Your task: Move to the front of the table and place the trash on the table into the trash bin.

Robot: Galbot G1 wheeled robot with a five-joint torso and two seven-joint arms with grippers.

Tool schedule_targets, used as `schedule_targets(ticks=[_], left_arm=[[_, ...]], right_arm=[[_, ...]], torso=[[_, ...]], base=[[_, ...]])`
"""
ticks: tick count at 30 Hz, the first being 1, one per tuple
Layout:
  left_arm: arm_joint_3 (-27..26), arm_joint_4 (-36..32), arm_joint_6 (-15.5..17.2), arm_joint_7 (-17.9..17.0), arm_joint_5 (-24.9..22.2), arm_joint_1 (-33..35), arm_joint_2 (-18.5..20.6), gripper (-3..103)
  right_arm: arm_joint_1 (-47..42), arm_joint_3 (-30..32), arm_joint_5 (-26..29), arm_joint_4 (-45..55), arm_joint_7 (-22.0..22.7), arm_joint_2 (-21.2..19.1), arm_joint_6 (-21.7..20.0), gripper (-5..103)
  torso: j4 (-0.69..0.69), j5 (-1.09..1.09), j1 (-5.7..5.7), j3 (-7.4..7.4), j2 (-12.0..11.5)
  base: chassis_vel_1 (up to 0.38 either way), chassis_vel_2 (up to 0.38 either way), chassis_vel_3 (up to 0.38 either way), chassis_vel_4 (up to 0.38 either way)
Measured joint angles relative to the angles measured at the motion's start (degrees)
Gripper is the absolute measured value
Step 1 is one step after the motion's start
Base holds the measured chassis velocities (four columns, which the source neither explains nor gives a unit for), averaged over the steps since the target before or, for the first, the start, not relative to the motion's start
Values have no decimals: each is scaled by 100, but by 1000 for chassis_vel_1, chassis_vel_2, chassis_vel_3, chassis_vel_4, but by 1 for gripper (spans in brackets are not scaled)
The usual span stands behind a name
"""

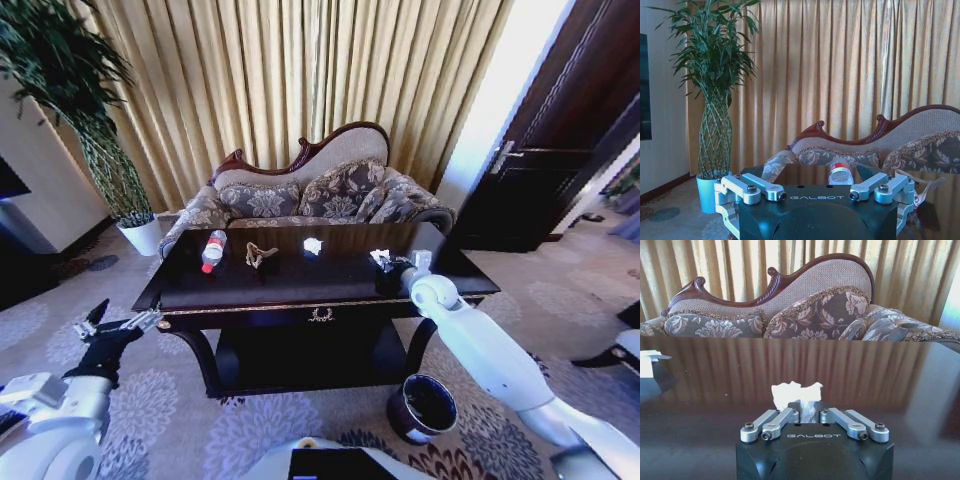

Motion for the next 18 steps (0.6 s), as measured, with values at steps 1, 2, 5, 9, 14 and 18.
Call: schedule_targets(ticks=[1, 2, 5, 9, 14, 18], left_arm=[[0, 0, -2, 5, 0, -1, 0, 100], [0, 0, -2, 5, 0, -1, 0, 100], [0, 0, -5, 13, 0, -3, -6, 100], [4, 0, -8, 16, -1, -9, -18, 100], [6, 0, -19, 33, -2, -12, -30, 100], [-2, 1, -142, 88, -5, -13, -44, 100]], right_arm=[[-4, 3, -6, -3, -3, 0, 1, 9], [-4, 3, -6, -3, -3, 0, 1, 9], [-9, 23, -11, -1, -9, -3, 11, 2], [-103, 253, 193, 252, -74, -2, 182, 0], [-408, 642, 165, 723, -169, -26, 420, 0], [-1196, 1345, 55, 1657, -238, -73, 619, 0]], torso=[[0, 0, 0, 0, 0], [0, 0, 0, 0, 0], [0, 0, 0, 0, 0], [1, -1, 0, 0, 0], [2, 0, 0, 0, 0], [0, -1, 0, -1, 0]], base=[[0, 0, 0, 0], [0, 0, 0, 0], [0, 0, 0, 0], [0, 0, 0, 0], [0, 0, 0, 0], [0, 0, 0, 0]])
